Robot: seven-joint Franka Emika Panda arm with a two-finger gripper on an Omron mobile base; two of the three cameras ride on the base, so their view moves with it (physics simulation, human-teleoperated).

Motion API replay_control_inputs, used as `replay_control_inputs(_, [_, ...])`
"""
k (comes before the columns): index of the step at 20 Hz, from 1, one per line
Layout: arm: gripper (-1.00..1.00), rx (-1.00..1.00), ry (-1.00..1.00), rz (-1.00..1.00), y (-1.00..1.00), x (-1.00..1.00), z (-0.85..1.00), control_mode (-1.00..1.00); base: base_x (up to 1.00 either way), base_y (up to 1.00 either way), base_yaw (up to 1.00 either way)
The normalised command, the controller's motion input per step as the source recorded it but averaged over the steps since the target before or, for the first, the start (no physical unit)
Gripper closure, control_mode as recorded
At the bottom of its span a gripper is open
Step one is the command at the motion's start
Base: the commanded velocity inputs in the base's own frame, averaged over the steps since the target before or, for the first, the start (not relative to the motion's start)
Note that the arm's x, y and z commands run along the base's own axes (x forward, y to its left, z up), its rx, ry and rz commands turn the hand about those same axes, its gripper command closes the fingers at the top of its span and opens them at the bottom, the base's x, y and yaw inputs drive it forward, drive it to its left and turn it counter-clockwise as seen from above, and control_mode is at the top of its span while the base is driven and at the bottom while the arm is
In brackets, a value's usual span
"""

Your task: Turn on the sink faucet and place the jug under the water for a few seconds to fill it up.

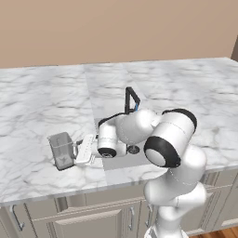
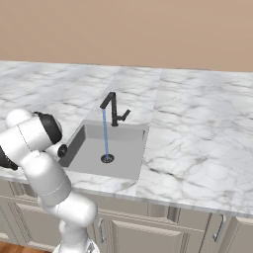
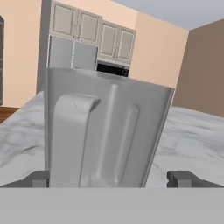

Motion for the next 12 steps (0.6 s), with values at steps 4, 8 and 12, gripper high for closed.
replay_control_inputs(4, [-1.0,0.0,-0.04,0.0,0.0,-0.22,0.03,-1.0,0.0,0.0,0.0])
replay_control_inputs(8, [-1.0,0.0,0.0,0.0,0.01,0.0,0.02,-1.0,0.0,0.0,0.0])
replay_control_inputs(12, [-1.0,0.0,0.01,0.0,0.02,0.03,0.01,-1.0,0.0,0.0,0.0])
